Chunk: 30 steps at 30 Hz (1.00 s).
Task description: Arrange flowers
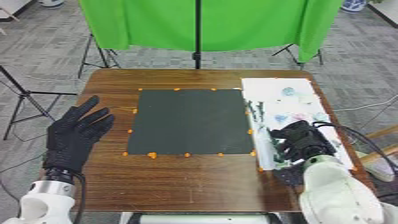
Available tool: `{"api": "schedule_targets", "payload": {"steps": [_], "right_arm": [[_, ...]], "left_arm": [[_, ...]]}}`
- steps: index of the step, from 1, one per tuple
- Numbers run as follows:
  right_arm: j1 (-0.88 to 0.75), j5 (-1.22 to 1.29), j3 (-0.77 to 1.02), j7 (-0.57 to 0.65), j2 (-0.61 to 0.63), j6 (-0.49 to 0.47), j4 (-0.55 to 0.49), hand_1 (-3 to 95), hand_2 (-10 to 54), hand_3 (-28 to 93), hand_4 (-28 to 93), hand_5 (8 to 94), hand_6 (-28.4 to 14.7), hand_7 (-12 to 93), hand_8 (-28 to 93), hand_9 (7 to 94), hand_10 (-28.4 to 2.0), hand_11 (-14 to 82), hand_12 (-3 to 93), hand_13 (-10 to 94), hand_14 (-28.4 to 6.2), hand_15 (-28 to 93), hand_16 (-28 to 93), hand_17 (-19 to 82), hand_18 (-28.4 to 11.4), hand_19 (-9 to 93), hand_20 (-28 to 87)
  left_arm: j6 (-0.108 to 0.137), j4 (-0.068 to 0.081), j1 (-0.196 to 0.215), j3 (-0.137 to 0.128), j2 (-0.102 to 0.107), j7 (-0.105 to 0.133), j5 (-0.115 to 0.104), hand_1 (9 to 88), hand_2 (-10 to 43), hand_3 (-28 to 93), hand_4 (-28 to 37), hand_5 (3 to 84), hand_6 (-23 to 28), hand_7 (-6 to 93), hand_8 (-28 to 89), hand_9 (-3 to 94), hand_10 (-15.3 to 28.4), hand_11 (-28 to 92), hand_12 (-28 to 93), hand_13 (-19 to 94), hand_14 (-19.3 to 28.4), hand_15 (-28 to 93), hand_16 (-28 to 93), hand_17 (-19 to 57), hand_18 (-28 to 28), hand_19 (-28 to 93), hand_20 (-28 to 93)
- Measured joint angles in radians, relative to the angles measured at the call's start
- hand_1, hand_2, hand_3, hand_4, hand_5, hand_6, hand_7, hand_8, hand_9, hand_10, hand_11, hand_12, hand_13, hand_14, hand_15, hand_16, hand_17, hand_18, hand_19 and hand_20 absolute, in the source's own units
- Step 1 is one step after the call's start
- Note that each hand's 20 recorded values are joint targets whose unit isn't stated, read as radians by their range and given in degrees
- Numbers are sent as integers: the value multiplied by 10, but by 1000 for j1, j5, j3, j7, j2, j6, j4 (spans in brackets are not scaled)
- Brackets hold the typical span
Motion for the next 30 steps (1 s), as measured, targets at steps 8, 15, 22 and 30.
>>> {"api": "schedule_targets", "payload": {"steps": [8, 15, 22, 30], "right_arm": [[68, -343, -79, 110, 0, -124, 10, 318, -28, 714, -215, 651, -66, 179, -122, 758, -169, 286, 160, 774, -126, 605, 130, 570, -132, 932, 126], [99, -344, -87, 135, -17, -288, 21, 324, -38, 686, -211, 646, -71, 168, -115, 764, -171, 286, 163, 781, -124, 601, 130, 579, -131, 932, 120], [110, -316, -107, 161, -31, -368, 43, 327, -41, 672, -205, 647, -73, 164, -112, 769, -173, 288, 166, 786, -123, 601, 132, 584, -130, 932, 118], [128, -297, -141, 172, -44, -411, 82, 328, -43, 669, -203, 649, -73, 164, -111, 770, -173, 288, 168, 779, -127, 596, 133, 574, -138, 932, 114]], "left_arm": [[1, 1, -11, 14, 5, 7, 0, 213, 71, 782, -266, 359, 94, 150, -98, 334, 210, 279, 118, 243, 277, 493, -86, -79, 260, 609, 121], [1, 1, -17, 16, 9, 10, -1, 214, 72, 781, -265, 359, 94, 151, -98, 334, 211, 279, 118, 243, 278, 493, -87, -78, 260, 609, 121], [1, 1, -20, 15, 14, 10, 0, 214, 71, 782, -265, 359, 94, 152, -98, 334, 210, 280, 118, 243, 277, 492, -86, -78, 260, 609, 121], [1, 1, -19, 14, 18, 11, -1, 213, 71, 782, -266, 359, 94, 150, -99, 335, 212, 279, 117, 243, 277, 492, -86, -78, 260, 608, 122]]}}
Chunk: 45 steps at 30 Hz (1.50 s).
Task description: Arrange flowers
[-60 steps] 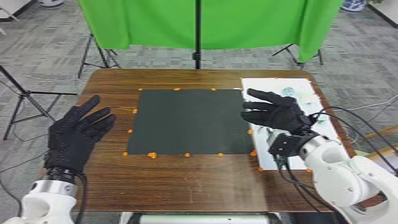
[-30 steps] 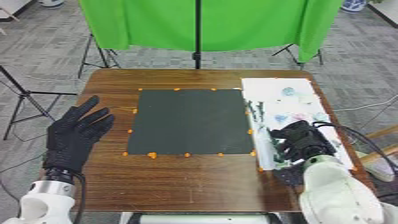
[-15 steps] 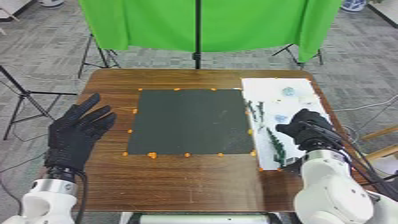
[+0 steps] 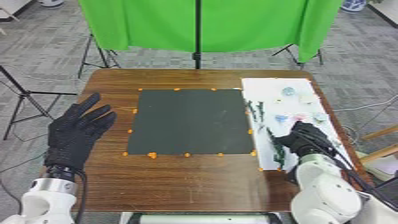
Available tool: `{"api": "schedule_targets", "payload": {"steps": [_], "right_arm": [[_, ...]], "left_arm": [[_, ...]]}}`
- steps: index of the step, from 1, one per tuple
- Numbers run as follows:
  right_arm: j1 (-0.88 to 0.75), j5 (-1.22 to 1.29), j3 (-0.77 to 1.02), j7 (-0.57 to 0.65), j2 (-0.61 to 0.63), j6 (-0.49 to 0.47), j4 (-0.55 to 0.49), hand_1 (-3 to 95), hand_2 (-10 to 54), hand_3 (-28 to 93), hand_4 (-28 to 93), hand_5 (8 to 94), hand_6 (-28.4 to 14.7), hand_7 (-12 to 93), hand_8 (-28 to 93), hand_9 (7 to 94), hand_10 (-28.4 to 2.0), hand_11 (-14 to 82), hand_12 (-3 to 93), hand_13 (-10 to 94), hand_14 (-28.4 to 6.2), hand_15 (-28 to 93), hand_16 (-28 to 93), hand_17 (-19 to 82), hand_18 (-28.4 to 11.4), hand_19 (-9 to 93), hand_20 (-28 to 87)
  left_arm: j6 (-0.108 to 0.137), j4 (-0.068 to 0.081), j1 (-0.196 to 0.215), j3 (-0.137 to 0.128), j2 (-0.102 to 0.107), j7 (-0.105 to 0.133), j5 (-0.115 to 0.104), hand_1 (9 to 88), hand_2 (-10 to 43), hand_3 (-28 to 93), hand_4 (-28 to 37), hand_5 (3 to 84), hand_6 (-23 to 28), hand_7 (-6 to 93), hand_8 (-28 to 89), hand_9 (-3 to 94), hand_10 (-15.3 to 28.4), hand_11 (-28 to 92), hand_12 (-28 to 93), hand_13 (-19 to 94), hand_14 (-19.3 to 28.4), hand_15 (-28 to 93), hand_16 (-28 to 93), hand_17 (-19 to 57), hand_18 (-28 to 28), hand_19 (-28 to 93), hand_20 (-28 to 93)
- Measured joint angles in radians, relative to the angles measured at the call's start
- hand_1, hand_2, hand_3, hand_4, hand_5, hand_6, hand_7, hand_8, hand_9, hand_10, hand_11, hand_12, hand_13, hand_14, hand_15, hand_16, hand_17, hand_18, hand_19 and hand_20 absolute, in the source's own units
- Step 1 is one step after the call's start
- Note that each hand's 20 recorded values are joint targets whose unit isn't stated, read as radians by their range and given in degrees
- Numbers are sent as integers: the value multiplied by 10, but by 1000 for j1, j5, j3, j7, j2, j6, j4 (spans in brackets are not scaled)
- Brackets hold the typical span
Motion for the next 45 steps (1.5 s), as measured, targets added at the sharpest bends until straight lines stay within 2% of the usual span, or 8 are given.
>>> {"api": "schedule_targets", "payload": {"steps": [5, 13, 21, 26, 28, 30, 34, 45], "right_arm": [[25, 7, -44, 8, -11, -28, 30, 330, -44, 667, -204, 649, -73, 164, -111, 770, -173, 288, 168, 780, -125, 596, 133, 575, -138, 932, 110], [60, 0, -90, 33, -30, -95, 53, 334, -59, 665, -205, 652, -76, 164, -109, 773, -172, 293, 170, 785, -121, 599, 135, 577, -137, 932, 115], [120, -26, -161, 49, -37, -134, 70, 354, -78, 660, -208, 694, -66, 193, -106, 784, -164, 303, 174, 786, -118, 599, 137, 574, -140, 932, 128], [174, -43, -222, 53, -42, -160, 89, 398, -94, 678, -233, 736, -42, 249, -120, 814, -146, 316, 182, 787, -108, 602, 146, 528, -175, 932, 238], [198, -55, -250, 53, -43, -169, 99, 435, -95, 672, -262, 759, -36, 259, -5, 836, -133, 325, 187, 793, -99, 607, 150, 512, -186, 932, 253], [220, -72, -278, 52, -44, -174, 110, 500, -95, 638, -272, 793, -28, 274, 49, 867, -121, 331, 191, 806, -90, 607, 154, 503, -193, 932, 255], [251, -124, -328, 42, -46, -164, 134, 540, -95, 658, -280, 841, -11, 268, 65, 907, -109, 324, 201, 829, -81, 601, 172, 500, -202, 932, 260], [223, -172, -333, 35, -36, -19, 151, 546, -95, 704, -282, 863, -22, 257, 114, 927, -107, 337, 217, 845, -78, 622, 191, 510, -208, 932, 312]], "left_arm": [[0, 0, 1, -2, 4, 0, 0, 213, 70, 784, -265, 358, 94, 150, -98, 334, 211, 279, 118, 243, 277, 492, -86, -78, 261, 610, 123], [0, -2, 12, -29, 6, -2, -1, 214, 71, 782, -266, 359, 94, 150, -98, 335, 211, 279, 118, 243, 278, 493, -86, -78, 261, 611, 123], [-1, -4, 15, -32, 6, -2, -1, 214, 71, 781, -266, 359, 94, 150, -98, 334, 211, 279, 118, 243, 278, 492, -86, -78, 261, 611, 123], [-1, -4, 15, -32, 6, -3, -1, 213, 71, 782, -265, 359, 94, 149, -98, 334, 211, 280, 118, 243, 277, 493, -86, -78, 260, 610, 122], [-1, -4, 15, -32, 6, -3, -1, 213, 71, 782, -265, 359, 94, 150, -98, 334, 211, 279, 118, 243, 277, 493, -86, -78, 260, 610, 122], [-1, -4, 15, -32, 6, -4, -1, 213, 71, 782, -265, 358, 94, 151, -98, 334, 211, 280, 118, 243, 277, 493, -87, -78, 260, 610, 122], [-1, -4, 16, -34, 6, -4, -1, 214, 71, 782, -266, 358, 94, 150, -98, 334, 212, 279, 118, 243, 277, 493, -87, -78, 261, 610, 122], [-1, -11, 29, -55, 4, -6, -1, 213, 72, 781, -265, 359, 94, 151, -98, 334, 211, 279, 118, 243, 277, 493, -87, -79, 260, 609, 122]]}}
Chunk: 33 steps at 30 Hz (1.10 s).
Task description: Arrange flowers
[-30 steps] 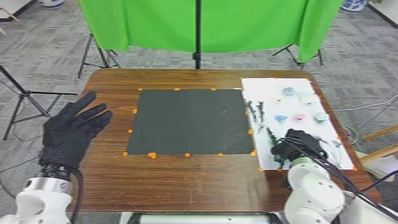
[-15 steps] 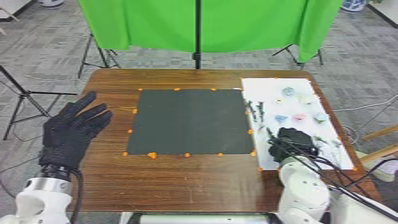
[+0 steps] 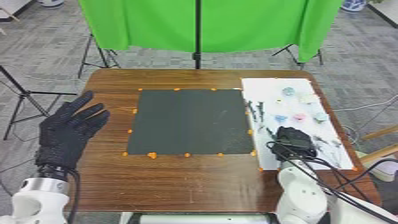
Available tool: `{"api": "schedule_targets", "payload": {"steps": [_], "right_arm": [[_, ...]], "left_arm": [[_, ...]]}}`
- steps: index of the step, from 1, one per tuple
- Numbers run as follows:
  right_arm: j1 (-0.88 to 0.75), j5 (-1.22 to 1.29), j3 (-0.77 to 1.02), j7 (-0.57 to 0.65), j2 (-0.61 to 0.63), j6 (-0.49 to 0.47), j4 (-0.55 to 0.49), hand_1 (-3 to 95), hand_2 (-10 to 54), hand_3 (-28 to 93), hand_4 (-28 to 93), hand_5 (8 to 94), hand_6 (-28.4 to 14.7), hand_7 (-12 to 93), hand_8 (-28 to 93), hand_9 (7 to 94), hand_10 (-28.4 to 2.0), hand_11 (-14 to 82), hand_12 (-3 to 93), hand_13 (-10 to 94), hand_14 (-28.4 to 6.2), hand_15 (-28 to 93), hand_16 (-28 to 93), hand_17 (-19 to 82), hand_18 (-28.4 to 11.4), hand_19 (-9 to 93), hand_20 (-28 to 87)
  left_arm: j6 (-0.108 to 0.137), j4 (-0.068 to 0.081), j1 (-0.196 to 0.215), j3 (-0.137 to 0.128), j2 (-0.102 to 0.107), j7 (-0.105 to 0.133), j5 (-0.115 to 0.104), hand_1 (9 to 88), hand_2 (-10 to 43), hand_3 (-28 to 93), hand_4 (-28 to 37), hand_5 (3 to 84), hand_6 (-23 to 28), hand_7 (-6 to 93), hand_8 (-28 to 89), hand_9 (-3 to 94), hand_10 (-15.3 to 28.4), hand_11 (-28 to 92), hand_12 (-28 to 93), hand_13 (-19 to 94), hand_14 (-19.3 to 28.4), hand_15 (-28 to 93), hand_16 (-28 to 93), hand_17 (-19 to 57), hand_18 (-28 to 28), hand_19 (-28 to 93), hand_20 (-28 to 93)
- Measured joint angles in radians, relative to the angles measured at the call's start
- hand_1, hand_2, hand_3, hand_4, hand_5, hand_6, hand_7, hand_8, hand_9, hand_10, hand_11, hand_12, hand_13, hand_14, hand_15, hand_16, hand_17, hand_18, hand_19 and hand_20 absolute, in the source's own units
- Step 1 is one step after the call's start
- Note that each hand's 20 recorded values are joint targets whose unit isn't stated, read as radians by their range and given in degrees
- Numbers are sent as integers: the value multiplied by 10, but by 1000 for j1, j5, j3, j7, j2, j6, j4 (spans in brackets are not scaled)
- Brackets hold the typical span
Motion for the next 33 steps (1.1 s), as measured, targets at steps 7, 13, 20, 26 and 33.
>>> {"api": "schedule_targets", "payload": {"steps": [7, 13, 20, 26, 33], "right_arm": [[-24, -45, 2, 2, 20, 74, -24, 542, -95, 720, -278, 870, -26, 253, 131, 930, -108, 349, 215, 847, -80, 635, 196, 517, -212, 932, 341], [24, -89, -25, 4, 36, 114, -57, 542, -95, 720, -271, 875, -27, 248, 138, 932, -109, 352, 213, 850, -81, 640, 198, 518, -212, 932, 354], [136, -83, -80, -17, 34, 146, -78, 542, -95, 718, -260, 879, -30, 244, 145, 933, -111, 355, 212, 854, -81, 643, 198, 523, -215, 932, 371], [285, -5, -172, -120, -41, 138, -41, 540, -95, 718, -254, 879, -32, 241, 151, 935, -110, 360, 212, 854, -81, 647, 198, 524, -216, 932, 379], [435, 65, -247, -223, -240, 84, 71, 538, -95, 716, -251, 880, -33, 239, 152, 934, -111, 364, 212, 853, -82, 651, 199, 525, -217, 932, 386]], "left_arm": [[0, -15, 24, -28, 0, 3, 0, 214, 71, 781, -265, 359, 95, 151, -98, 334, 211, 278, 118, 243, 277, 493, -87, -79, 260, 609, 122], [-1, -26, 45, -43, 2, 12, 1, 213, 71, 782, -265, 358, 95, 151, -98, 335, 212, 278, 118, 242, 278, 493, -87, -78, 260, 609, 122], [-1, -45, 65, -69, 12, 26, 4, 215, 72, 781, -266, 359, 95, 150, -98, 335, 212, 280, 119, 243, 278, 493, -86, -78, 261, 610, 123], [-1, -59, 73, -95, 22, 28, 10, 214, 72, 781, -265, 358, 95, 149, -98, 335, 212, 278, 118, 243, 278, 493, -87, -78, 262, 611, 123], [-4, -60, 50, -97, 37, 9, 15, 214, 72, 782, -265, 359, 95, 150, -98, 334, 211, 279, 118, 243, 279, 494, -87, -78, 262, 612, 123]]}}
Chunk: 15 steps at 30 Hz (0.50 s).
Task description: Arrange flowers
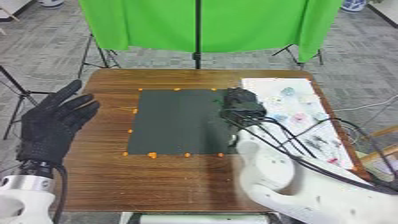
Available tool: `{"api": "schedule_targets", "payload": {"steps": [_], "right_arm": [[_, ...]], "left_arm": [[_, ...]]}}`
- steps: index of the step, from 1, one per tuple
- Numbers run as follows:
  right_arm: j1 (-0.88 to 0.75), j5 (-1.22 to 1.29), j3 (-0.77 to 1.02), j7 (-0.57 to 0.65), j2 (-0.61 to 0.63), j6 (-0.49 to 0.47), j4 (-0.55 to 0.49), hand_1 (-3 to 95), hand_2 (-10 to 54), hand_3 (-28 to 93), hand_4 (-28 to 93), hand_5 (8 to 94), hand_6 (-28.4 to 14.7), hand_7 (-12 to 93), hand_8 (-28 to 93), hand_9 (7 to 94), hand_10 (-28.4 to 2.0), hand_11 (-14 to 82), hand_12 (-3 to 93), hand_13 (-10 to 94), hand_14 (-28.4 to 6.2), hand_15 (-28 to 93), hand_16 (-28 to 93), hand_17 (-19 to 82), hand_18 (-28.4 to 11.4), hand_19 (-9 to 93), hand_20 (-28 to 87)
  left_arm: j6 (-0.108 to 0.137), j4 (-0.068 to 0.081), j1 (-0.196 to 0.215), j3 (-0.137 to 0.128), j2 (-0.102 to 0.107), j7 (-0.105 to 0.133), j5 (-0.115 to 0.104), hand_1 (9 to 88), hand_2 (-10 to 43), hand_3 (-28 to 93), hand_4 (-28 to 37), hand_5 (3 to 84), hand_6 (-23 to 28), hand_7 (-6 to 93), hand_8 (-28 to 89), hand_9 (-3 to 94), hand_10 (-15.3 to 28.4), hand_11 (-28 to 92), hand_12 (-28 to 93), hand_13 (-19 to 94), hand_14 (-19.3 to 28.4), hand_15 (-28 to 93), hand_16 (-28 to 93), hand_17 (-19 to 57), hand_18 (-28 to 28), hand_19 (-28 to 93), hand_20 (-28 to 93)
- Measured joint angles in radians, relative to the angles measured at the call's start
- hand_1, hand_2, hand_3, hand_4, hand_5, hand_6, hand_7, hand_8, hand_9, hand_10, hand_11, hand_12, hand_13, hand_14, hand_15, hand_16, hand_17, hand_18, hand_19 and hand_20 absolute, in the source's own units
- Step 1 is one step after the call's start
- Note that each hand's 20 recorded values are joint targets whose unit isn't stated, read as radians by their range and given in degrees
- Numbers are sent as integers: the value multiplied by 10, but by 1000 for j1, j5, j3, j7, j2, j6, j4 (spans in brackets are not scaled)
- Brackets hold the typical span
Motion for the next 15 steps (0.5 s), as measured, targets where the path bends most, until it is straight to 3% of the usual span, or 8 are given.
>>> {"api": "schedule_targets", "payload": {"steps": [6, 10, 15], "right_arm": [[124, 136, -87, -26, -153, -17, 90, 537, -95, 715, -251, 878, -33, 241, 151, 934, -111, 366, 212, 853, -83, 653, 199, 525, -217, 932, 389], [174, 192, -115, -33, -235, -20, 149, 535, -95, 717, -251, 877, -33, 243, 149, 932, -110, 368, 212, 851, -83, 655, 199, 525, -217, 932, 391], [278, 261, -246, -20, -309, 13, 211, 530, -95, 721, -254, 875, -31, 249, 148, 931, -107, 373, 211, 850, -83, 657, 198, 525, -217, 932, 393]], "left_arm": [[-19, 6, -60, 7, 16, -17, 0, 214, 72, 781, -265, 358, 94, 150, -98, 335, 211, 280, 118, 243, 278, 494, -86, -77, 262, 614, 124], [-35, 9, -84, 7, 34, 0, -11, 214, 72, 782, -265, 358, 94, 150, -98, 335, 211, 282, 118, 244, 278, 495, -87, -77, 262, 614, 124], [-52, 26, -121, 18, 60, 11, -21, 214, 72, 781, -265, 358, 94, 150, -98, 335, 212, 281, 118, 244, 278, 494, -87, -77, 263, 615, 125]]}}
